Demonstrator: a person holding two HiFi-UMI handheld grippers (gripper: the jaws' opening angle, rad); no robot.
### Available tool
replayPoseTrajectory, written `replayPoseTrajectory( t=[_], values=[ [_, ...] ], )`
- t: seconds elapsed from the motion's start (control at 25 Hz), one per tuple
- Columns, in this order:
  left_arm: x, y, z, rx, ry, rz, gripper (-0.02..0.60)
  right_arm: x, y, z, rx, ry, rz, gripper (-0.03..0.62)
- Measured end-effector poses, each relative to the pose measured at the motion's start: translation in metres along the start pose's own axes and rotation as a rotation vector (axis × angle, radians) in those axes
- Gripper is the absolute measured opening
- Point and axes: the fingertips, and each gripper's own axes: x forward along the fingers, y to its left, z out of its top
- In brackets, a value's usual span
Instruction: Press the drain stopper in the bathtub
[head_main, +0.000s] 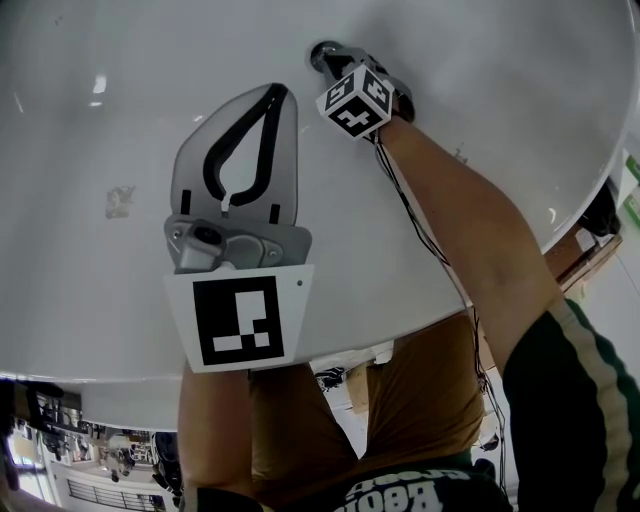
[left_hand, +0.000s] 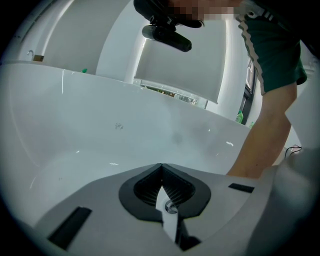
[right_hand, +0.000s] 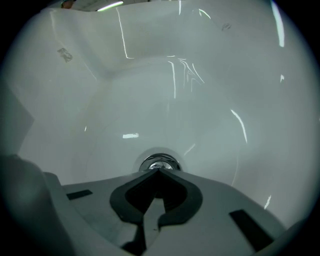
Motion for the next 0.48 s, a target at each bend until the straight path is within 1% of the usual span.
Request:
replayPoseTrajectory(
  t=[0.12,0.2,0.36,0.48],
  values=[
    [0.0008,0.0019,-0.0007,0.004,0.003,0.007,0.006,0.0009,0.0003,0.0009,-0.008,0.006,0.001,0.015],
    [0.0011,0.0013,-0.0017,0.021,0.006,0.010,0.006,0.0023,0.0011,0.0017,-0.012,0.023,0.008,0.015],
    [0.0032,-0.0028,-0.0014,0.034,0.004,0.000,0.006,0.0041,0.0011,-0.0008,0.016,0.067,0.024,0.015],
    [0.0048,-0.0034,-0.0031,0.048,0.006,-0.004,0.006,0.0080,0.0005,0.0007,-0.026,0.098,0.024,0.015]
  ],
)
